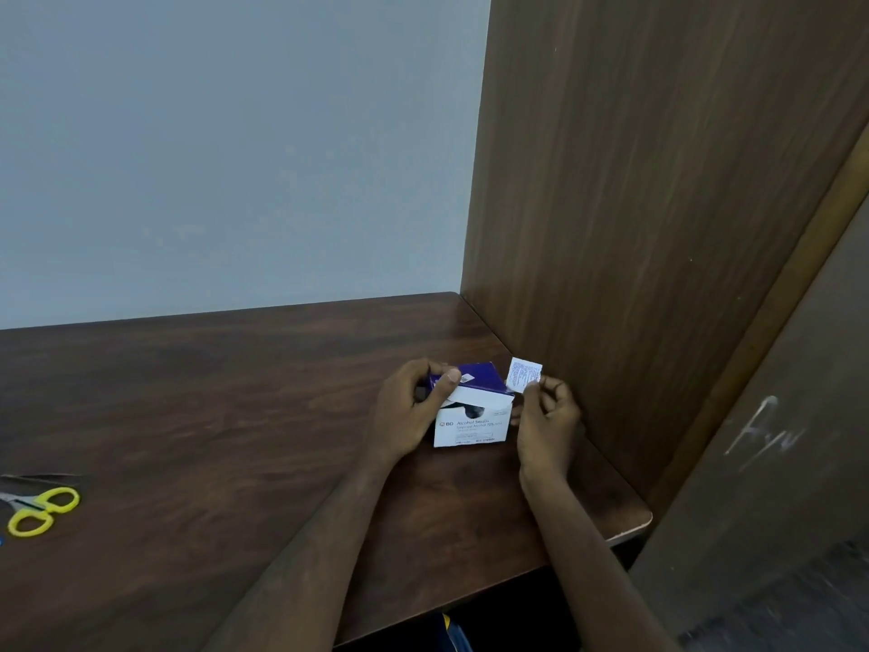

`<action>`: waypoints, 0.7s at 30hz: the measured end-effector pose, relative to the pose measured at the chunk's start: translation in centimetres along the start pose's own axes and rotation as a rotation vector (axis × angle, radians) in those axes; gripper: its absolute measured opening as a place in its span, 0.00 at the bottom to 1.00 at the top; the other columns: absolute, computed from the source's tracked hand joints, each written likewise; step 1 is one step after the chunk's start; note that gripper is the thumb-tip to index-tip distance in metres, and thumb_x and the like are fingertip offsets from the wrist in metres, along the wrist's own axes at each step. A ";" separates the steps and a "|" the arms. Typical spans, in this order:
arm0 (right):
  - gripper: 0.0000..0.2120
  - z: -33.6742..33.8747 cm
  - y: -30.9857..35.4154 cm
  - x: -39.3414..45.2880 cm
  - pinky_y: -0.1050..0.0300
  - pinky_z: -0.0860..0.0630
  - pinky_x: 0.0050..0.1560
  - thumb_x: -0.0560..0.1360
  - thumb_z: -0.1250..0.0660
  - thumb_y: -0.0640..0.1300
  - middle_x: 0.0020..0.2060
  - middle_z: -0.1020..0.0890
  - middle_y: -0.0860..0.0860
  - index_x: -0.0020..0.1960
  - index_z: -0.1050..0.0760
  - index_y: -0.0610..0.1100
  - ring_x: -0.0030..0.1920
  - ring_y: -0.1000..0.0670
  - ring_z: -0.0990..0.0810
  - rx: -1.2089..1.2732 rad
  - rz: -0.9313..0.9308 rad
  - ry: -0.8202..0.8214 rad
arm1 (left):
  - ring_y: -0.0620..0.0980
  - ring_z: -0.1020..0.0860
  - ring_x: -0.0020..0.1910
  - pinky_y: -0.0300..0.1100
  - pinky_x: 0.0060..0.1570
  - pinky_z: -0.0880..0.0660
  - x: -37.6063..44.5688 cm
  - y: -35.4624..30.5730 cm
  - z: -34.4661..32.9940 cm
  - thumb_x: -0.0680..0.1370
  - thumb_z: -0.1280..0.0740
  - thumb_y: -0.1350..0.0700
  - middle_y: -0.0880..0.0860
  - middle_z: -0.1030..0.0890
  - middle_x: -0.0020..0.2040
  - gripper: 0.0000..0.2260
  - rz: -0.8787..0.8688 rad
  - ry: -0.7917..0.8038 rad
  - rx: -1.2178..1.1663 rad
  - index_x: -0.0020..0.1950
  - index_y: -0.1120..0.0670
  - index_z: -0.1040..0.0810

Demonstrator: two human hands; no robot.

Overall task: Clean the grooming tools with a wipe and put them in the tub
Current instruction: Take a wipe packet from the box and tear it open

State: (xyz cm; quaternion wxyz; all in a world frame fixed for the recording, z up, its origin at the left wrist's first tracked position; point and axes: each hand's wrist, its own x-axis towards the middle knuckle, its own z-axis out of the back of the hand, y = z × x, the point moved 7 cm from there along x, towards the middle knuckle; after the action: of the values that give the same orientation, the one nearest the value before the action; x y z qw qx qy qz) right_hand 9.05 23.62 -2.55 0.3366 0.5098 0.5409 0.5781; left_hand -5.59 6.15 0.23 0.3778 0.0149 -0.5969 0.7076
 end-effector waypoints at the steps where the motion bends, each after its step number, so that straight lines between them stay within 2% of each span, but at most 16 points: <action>1: 0.02 -0.1 -0.1 0.0 0.50 0.16 0.43 0.82 0.32 0.40 0.41 0.11 0.52 0.54 0.20 0.45 0.38 0.52 0.13 -0.042 0.006 0.001 | 0.44 0.16 0.51 0.52 0.51 0.18 -0.1 -0.2 0.0 0.80 0.35 0.32 0.42 0.14 0.52 0.18 0.000 0.005 0.003 0.50 0.45 0.18; 3: 0.02 -0.3 -0.1 0.0 0.49 0.17 0.48 0.81 0.31 0.40 0.40 0.12 0.55 0.52 0.20 0.46 0.42 0.50 0.12 -0.101 0.019 0.011 | 0.44 0.16 0.51 0.52 0.52 0.18 -0.1 -0.3 0.0 0.80 0.35 0.32 0.42 0.14 0.52 0.18 -0.008 0.003 0.006 0.50 0.45 0.18; 6: 0.02 -0.5 -0.3 0.1 0.48 0.17 0.49 0.81 0.31 0.40 0.41 0.12 0.55 0.52 0.20 0.46 0.43 0.51 0.13 -0.100 0.011 0.032 | 0.44 0.16 0.52 0.52 0.53 0.19 -0.1 -0.2 0.3 0.81 0.39 0.31 0.43 0.13 0.51 0.22 0.011 -0.026 -0.008 0.50 0.47 0.16; 9: 0.02 -0.3 -0.3 0.2 0.51 0.19 0.48 0.81 0.31 0.40 0.42 0.12 0.54 0.52 0.20 0.46 0.41 0.53 0.14 -0.095 0.003 0.023 | 0.39 0.16 0.53 0.42 0.54 0.22 -0.2 -0.5 0.6 0.81 0.41 0.31 0.38 0.13 0.52 0.26 0.025 -0.058 -0.024 0.53 0.49 0.14; 11: 0.02 -0.3 -0.3 0.1 0.55 0.21 0.45 0.81 0.31 0.40 0.42 0.12 0.53 0.52 0.20 0.45 0.39 0.57 0.16 -0.107 0.001 0.020 | 0.39 0.16 0.53 0.40 0.53 0.22 -0.3 -0.7 0.6 0.81 0.41 0.30 0.37 0.14 0.52 0.26 0.025 -0.054 -0.024 0.54 0.47 0.14; 14: 0.02 -0.3 -0.2 0.1 0.57 0.22 0.44 0.81 0.31 0.40 0.42 0.13 0.53 0.53 0.21 0.45 0.40 0.58 0.16 -0.101 0.000 0.024 | 0.41 0.17 0.55 0.46 0.53 0.19 -0.4 -0.4 0.4 0.79 0.37 0.28 0.40 0.14 0.56 0.23 0.017 -0.013 0.022 0.57 0.44 0.16; 15: 0.02 -0.2 -0.2 0.1 0.57 0.21 0.45 0.82 0.32 0.40 0.43 0.13 0.52 0.53 0.21 0.45 0.41 0.58 0.16 -0.102 -0.006 0.023 | 0.40 0.17 0.57 0.45 0.52 0.18 -0.4 -0.3 0.3 0.78 0.33 0.30 0.39 0.15 0.60 0.20 0.016 0.008 0.042 0.59 0.43 0.17; 17: 0.02 -0.1 -0.1 0.1 0.55 0.19 0.48 0.82 0.32 0.40 0.46 0.13 0.50 0.54 0.21 0.45 0.43 0.56 0.16 -0.111 -0.005 0.023 | 0.39 0.19 0.61 0.36 0.49 0.19 -0.5 -0.2 0.1 0.78 0.27 0.38 0.39 0.18 0.65 0.16 -0.010 0.058 0.085 0.63 0.41 0.20; 19: 0.02 0.0 -0.1 0.1 0.51 0.17 0.50 0.82 0.32 0.41 0.45 0.13 0.51 0.54 0.21 0.45 0.45 0.54 0.14 -0.114 -0.003 0.025 | 0.39 0.20 0.63 0.31 0.48 0.21 -0.6 -0.2 0.0 0.79 0.24 0.43 0.40 0.20 0.67 0.16 -0.045 0.081 0.107 0.65 0.41 0.21; 21: 0.03 0.0 -0.2 0.1 0.48 0.16 0.51 0.82 0.32 0.42 0.44 0.13 0.52 0.53 0.20 0.46 0.46 0.53 0.14 -0.117 -0.005 0.018 | 0.40 0.21 0.64 0.31 0.49 0.21 -0.5 -0.1 -0.1 0.78 0.24 0.42 0.40 0.21 0.68 0.17 -0.062 0.082 0.108 0.66 0.42 0.22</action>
State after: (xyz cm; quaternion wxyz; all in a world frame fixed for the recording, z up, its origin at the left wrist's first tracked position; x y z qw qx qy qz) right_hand 9.01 23.74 -2.72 0.3625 0.4828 0.5104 0.6124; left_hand -5.08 6.00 0.02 0.4221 0.0247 -0.5414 0.7267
